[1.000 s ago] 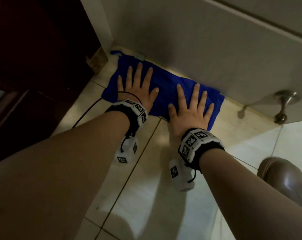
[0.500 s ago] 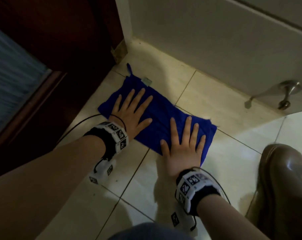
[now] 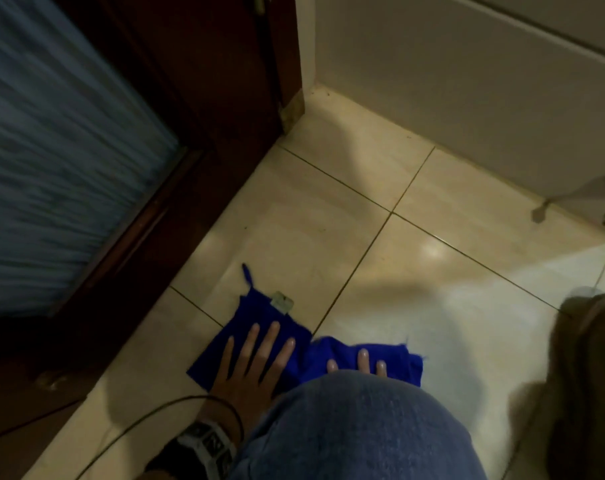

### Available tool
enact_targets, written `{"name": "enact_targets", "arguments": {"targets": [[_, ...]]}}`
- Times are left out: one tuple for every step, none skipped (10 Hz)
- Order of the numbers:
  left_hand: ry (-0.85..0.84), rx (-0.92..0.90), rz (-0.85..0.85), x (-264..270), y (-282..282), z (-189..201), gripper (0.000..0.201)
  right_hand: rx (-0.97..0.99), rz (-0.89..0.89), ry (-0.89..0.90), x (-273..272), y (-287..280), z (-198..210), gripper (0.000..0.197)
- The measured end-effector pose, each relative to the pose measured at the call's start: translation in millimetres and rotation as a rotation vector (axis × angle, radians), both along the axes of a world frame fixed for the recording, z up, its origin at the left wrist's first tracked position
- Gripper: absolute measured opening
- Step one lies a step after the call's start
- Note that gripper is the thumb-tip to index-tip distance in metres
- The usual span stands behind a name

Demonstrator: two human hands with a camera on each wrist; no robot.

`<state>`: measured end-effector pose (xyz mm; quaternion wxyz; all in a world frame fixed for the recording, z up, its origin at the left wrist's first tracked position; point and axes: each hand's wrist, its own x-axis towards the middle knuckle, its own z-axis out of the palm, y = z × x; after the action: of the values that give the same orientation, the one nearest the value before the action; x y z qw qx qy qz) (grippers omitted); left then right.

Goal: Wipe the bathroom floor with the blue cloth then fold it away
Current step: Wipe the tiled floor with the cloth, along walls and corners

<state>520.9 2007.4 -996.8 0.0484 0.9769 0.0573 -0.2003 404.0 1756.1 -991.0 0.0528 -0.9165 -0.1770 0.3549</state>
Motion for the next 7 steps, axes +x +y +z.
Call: {"name": "enact_targets", "arguments": {"targets": [[0.009, 0.013, 0.026, -3, -6, -2, 0.102, 0.045, 0.041, 0.14, 18, 10, -10, 0.078], [-0.022, 0.022, 0.037, 2, -4, -3, 0.111, 0.013, 0.145, -0.113, 23, 11, -20, 0.075], [-0.041, -0.01, 0.08, 19, -7, 1, 0.094, 0.041, 0.16, -0.289, 142, 74, 1, 0.079], [-0.05, -0.026, 0.085, 53, -4, 8, 0.079, 0.107, -0.042, -0.185, 222, 62, 13, 0.066], [-0.023, -0.042, 0.091, 93, 1, 10, 0.078, 0.076, -0.083, -0.239, 258, 66, 15, 0.063], [-0.003, -0.022, 0.122, 151, 10, 14, 0.074, 0.059, -0.107, -0.323, 295, 68, 13, 0.062], [-0.008, -0.025, 0.125, 205, 16, 15, 0.07, 0.054, -0.145, -0.298, 326, 72, 14, 0.063]]}}
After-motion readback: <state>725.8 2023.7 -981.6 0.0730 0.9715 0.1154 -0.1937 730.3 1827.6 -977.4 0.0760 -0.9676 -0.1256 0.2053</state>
